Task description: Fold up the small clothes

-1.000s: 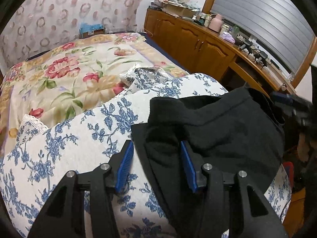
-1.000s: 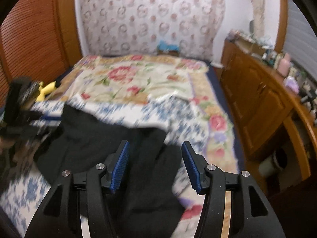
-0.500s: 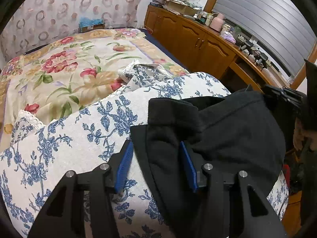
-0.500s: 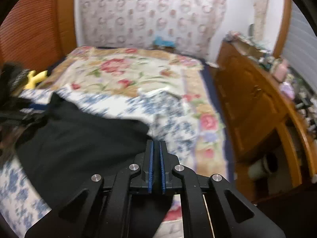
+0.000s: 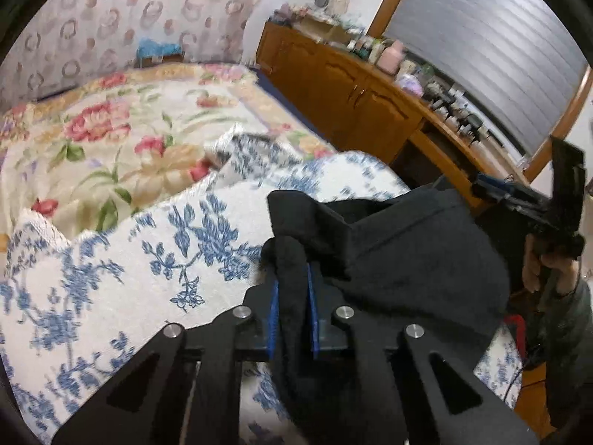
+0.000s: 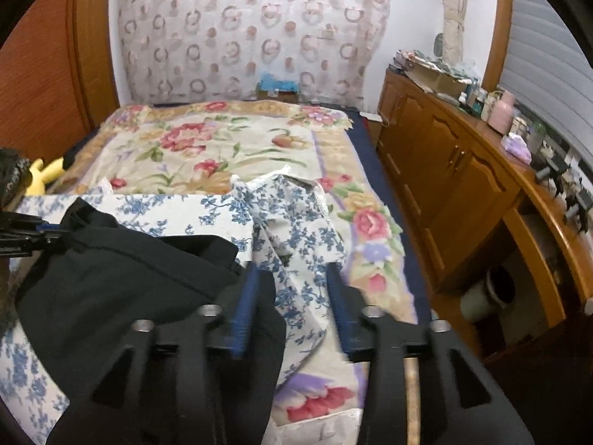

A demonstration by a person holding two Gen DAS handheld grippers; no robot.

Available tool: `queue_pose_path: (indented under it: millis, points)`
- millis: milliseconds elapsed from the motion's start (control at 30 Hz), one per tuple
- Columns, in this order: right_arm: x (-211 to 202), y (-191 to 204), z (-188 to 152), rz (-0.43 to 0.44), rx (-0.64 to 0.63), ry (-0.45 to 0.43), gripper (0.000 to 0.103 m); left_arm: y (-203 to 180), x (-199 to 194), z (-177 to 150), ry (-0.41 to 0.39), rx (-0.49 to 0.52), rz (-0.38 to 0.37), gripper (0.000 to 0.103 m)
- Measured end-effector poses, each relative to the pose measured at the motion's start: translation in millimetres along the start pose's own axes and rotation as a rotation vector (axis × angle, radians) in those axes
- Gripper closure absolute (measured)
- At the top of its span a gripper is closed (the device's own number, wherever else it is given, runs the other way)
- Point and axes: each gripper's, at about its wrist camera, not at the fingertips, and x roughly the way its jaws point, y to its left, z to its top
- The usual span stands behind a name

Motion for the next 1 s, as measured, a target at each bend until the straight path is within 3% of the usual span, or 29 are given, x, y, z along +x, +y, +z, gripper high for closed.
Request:
queue_pose_path:
  millis: [133,267,567,1000]
  points:
    - [-13,8,-2,0.06,0.023,-0.025,0.035,-3,-44,2,-0.088,-0.001,-0.024,0.093]
    - [-21,29,-2,0.142,0.01,-0.037,0.026,8,-78,-2,-0.129,0.005,0.033,0.093]
    - [13,93,4,0.267,-0.048,0.024,0.023,73,-97,-25,-0.112,-0.076,0.174,0.092]
    - [72,115,5,0.336,0.03,0.183,0.022,78,-69,-43,-0.059,-0.055,0.224,0.092]
